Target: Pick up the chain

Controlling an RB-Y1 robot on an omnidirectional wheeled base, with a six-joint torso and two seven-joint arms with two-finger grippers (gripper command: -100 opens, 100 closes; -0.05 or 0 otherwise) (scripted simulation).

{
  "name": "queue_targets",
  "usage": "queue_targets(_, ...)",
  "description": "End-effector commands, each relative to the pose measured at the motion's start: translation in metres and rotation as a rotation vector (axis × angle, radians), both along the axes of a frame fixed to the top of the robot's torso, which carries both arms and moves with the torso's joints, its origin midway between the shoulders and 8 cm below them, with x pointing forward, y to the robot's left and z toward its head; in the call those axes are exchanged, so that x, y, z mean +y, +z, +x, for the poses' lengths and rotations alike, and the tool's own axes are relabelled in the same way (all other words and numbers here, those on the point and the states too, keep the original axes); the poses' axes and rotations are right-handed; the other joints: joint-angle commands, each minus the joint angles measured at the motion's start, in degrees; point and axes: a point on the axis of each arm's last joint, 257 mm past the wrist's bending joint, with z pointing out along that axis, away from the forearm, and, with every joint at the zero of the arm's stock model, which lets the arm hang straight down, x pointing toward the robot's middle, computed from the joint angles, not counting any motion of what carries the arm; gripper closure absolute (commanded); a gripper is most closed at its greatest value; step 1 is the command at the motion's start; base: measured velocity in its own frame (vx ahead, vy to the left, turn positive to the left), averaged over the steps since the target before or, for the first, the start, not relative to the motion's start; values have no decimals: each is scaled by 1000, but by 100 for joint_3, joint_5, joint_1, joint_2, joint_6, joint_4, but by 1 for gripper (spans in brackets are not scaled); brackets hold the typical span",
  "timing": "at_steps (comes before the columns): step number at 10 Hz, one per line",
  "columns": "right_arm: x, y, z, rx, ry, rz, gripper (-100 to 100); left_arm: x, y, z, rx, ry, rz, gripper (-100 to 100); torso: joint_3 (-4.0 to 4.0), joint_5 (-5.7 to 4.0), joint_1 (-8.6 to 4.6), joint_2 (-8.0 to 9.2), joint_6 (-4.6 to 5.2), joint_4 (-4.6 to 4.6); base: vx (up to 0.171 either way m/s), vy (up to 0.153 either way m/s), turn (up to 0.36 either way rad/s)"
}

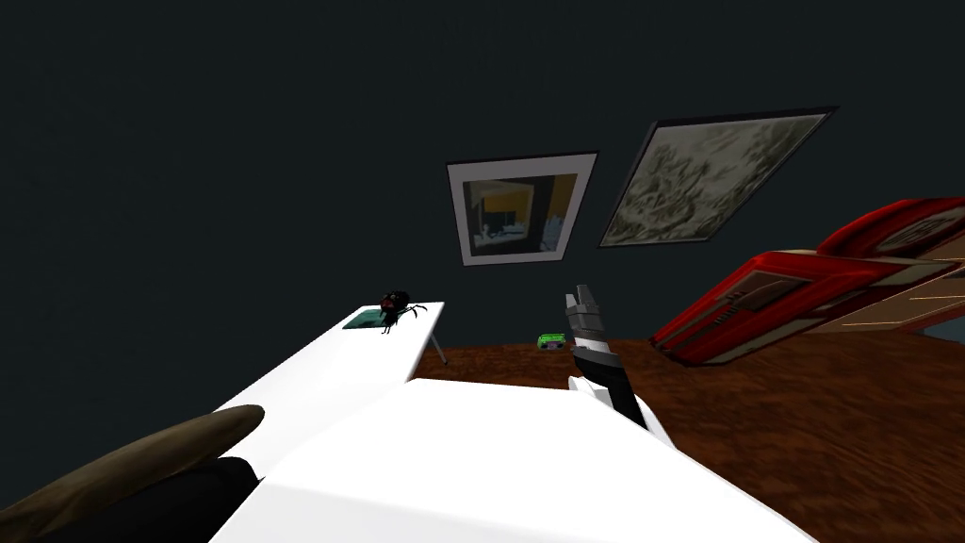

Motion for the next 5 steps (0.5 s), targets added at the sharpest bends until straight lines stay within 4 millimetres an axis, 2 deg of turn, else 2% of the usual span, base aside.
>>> queue_targets(1, 0, 0, 0, 0, 0, 0, 0, -12, -1, 6, -2, -10, -17, 100, 0, 0, 0, 0, 0, 0, -10, 22, -6)
queue_targets(2, 0, 0, 0, 0, 0, 0, 0, -15, 3, 9, 25, -22, -11, 100, -1, -1, -11, -3, 3, 0, -21, 35, 104)
queue_targets(3, 0, 0, 0, 0, 0, 0, 0, -26, 2, 15, 17, -31, -30, 100, 0, -5, -10, 1, -4, -1, -18, 39, 76)
queue_targets(4, 0, 0, 0, 0, 0, 0, 0, -20, 2, 13, 16, -25, -23, 100, 0, -4, -10, 0, 0, 0, -6, 13, 2)
queue_targets(5, 0, 0, 0, 0, 0, 0, 0, -21, 2, 13, 18, -26, -23, 0, -1, -5, -15, -3, 1, 0, 0, 0, 0)
